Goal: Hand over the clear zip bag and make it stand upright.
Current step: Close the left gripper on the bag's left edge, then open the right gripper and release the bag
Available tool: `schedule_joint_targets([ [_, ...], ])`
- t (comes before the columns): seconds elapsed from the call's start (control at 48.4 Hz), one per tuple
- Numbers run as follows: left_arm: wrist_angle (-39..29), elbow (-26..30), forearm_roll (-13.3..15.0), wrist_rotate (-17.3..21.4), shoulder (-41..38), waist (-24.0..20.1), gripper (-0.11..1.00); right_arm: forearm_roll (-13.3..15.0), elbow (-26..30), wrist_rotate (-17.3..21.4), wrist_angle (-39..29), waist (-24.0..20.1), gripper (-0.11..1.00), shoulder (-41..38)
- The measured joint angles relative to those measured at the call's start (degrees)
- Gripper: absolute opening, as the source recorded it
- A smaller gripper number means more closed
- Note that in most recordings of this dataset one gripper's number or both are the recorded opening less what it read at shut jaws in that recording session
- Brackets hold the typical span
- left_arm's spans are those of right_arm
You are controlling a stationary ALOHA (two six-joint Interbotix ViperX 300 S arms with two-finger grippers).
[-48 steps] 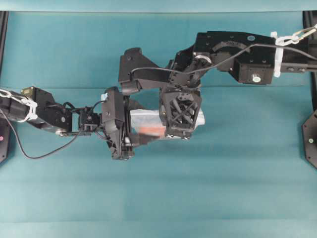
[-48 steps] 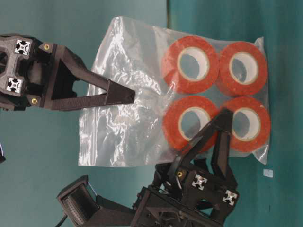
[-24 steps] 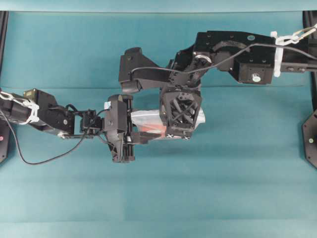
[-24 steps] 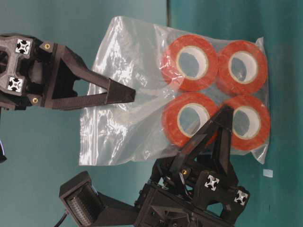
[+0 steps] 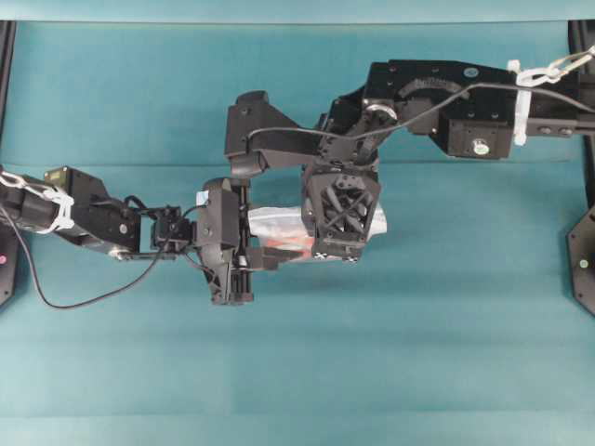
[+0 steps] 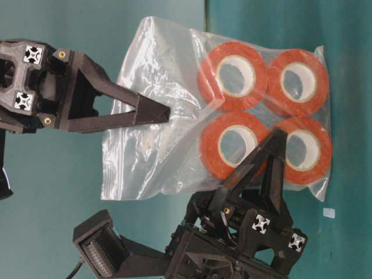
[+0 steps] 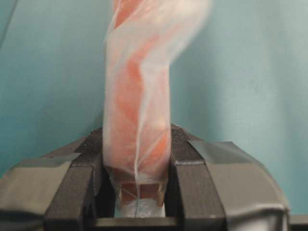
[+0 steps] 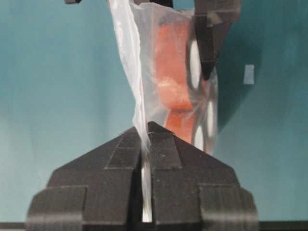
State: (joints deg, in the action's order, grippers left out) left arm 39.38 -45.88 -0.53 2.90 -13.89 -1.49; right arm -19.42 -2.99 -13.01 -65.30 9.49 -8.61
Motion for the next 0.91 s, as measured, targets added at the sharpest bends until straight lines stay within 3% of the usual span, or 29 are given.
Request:
schedule_joint_targets([
  [0.083,0.0,0.0,0.0,0.0,0.0,0.0,0.22,-0.1,0.0,0.4,-0.2,-0.2,0.26,0.0],
  [0.248,-0.1,-0.3,0.0,0.0,0.0,0.0,0.22,0.0,0.1,0.6,-0.1,-0.3,0.74,0.0],
  [0.331,-0.3,-0.4,0.0,0.0,0.0,0.0,0.22,0.0,0.0,0.7,0.9,-0.4,0.89,0.0],
  [0.558,-1.5,-0.3,0.0,0.0,0.1,0.0,0.22,0.2,-0.9,0.7,5.4,-0.6,0.86,0.1],
  [0.909,-1.9,-0.2,0.1,0.0,0.1,0.0,0.22,0.6,-2.4,0.7,4.7,0.2,0.86,3.8],
])
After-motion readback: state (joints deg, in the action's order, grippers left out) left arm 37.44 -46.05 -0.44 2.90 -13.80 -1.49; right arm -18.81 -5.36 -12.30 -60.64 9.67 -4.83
